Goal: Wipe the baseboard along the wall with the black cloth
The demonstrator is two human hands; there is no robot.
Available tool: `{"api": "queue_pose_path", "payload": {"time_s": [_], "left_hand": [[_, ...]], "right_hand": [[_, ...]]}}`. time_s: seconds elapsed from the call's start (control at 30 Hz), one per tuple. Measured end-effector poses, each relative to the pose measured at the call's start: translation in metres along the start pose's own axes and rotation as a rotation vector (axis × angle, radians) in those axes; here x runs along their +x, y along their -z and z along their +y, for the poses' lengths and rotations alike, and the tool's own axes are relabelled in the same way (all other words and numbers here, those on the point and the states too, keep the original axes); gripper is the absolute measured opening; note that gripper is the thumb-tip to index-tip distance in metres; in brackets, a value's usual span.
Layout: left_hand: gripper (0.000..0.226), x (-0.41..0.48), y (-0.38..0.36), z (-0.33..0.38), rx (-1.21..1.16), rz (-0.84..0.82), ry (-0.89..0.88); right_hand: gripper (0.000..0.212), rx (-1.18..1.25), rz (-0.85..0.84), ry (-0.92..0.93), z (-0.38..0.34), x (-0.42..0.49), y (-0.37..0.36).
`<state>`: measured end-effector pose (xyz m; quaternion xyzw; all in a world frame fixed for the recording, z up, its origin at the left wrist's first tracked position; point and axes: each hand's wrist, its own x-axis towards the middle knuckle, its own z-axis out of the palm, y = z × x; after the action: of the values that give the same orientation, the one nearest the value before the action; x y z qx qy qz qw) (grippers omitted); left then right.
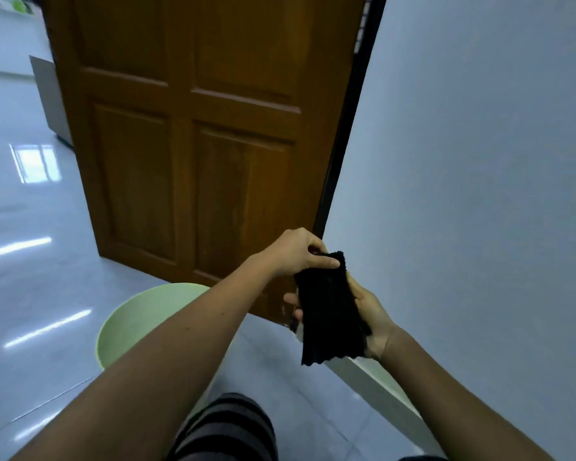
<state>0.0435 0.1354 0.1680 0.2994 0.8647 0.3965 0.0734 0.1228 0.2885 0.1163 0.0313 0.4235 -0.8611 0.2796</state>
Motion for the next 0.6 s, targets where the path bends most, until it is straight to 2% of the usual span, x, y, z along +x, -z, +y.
{"api": "queue_pose_path", "payload": {"time_s": [0.1,0.2,0.27,0.37,0.43,0.5,0.6], "left_hand": [[0.030,0.033,-0.036,-0.037,-0.093,0.011,0.000],[0.046,0.070,-0.095,-0.097,-0.198,0.109,0.069],[0.053,0.086,-0.136,-0.146,-0.203,0.122,0.170],[0.053,0.091,-0.201,-0.228,-0.076,0.000,0.376],[0.054,0.076,-0.237,-0.275,0.084,-0.059,0.469],[0.056,0.065,-0.273,-0.317,0.221,-0.123,0.509],[0.060,0.054,-0.300,-0.361,0.453,-0.220,0.482]], "right_hand": [[0.065,0.019,0.095,-0.003,-0.004,0.018,0.041],[0.068,0.080,0.201,-0.041,0.020,0.047,0.110],[0.068,0.160,0.285,-0.089,0.043,0.066,0.156],[0.059,0.120,0.477,-0.130,0.066,0.099,0.221],[0.055,-0.211,0.578,-0.194,0.068,0.117,0.239],[0.046,-0.710,0.640,-0.208,0.067,0.144,0.260],[0.031,-1.548,0.521,-0.104,0.067,0.193,0.284]]}}
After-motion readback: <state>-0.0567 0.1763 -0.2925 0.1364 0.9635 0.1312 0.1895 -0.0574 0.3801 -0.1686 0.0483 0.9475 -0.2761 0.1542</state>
